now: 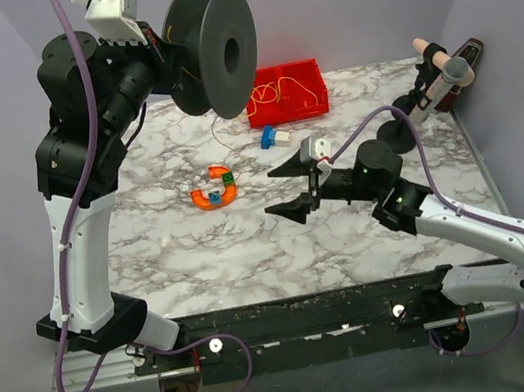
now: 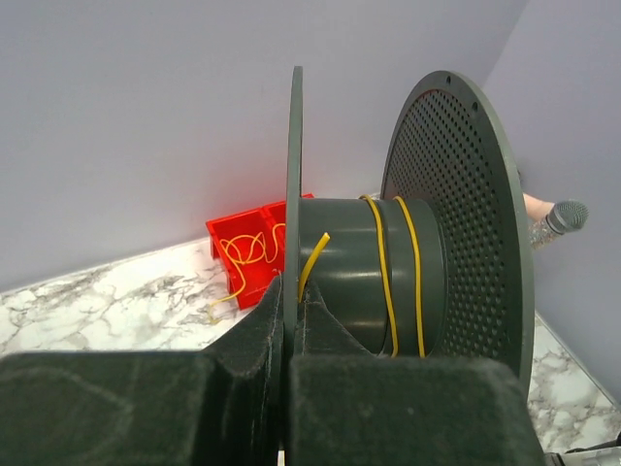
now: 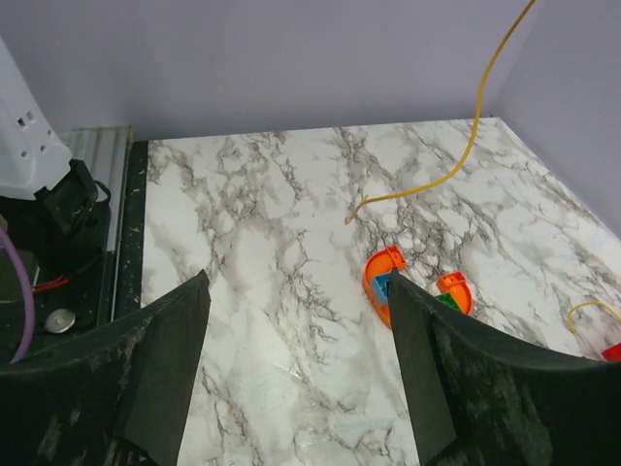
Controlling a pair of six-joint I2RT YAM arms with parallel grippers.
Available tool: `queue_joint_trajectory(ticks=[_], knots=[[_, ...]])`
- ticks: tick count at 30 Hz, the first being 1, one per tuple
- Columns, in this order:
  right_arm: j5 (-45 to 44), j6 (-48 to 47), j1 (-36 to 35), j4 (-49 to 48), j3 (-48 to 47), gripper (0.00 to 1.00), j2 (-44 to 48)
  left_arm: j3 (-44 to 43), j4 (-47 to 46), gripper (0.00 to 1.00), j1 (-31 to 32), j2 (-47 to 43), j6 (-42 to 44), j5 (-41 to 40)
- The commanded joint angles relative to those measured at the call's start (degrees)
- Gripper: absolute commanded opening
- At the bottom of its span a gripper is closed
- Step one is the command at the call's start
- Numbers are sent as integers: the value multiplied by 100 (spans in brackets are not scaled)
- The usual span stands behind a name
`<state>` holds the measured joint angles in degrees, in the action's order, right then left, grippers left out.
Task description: Wrap the cables
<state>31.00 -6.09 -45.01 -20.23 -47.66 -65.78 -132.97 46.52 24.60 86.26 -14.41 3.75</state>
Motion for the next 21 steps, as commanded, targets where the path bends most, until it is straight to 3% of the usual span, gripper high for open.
queue_joint_trajectory(ticks=[1,2,3,6,11,16,18,19,21], knots=[[170,-243,54,-306,231,86,-39,-370,-205,0,-17,-65,9,196],[117,-305,54,-271,179,99,-153,-414,-196,0,-17,-39,-35,196],[21,-366,54,-245,126,100,-302,-466,-187,0,-17,-30,-70,196],[-331,-455,89,-542,3,100,-689,-598,-179,0,-17,-13,-88,179],[-208,133,467,-1447,-226,100,-1331,-739,-187,0,-17,31,-175,223],[-280,108,476,-1827,-331,96,-1745,-783,-205,0,-17,75,-202,319],[-78,178,476,-1897,-472,86,-1912,-792,-214,0,-17,102,-202,311],[36,178,476,-1897,-568,76,-1991,-801,-214,0,-17,110,-202,311],[134,283,476,-1915,-718,47,-2184,-845,-223,0,-17,137,-228,319]])
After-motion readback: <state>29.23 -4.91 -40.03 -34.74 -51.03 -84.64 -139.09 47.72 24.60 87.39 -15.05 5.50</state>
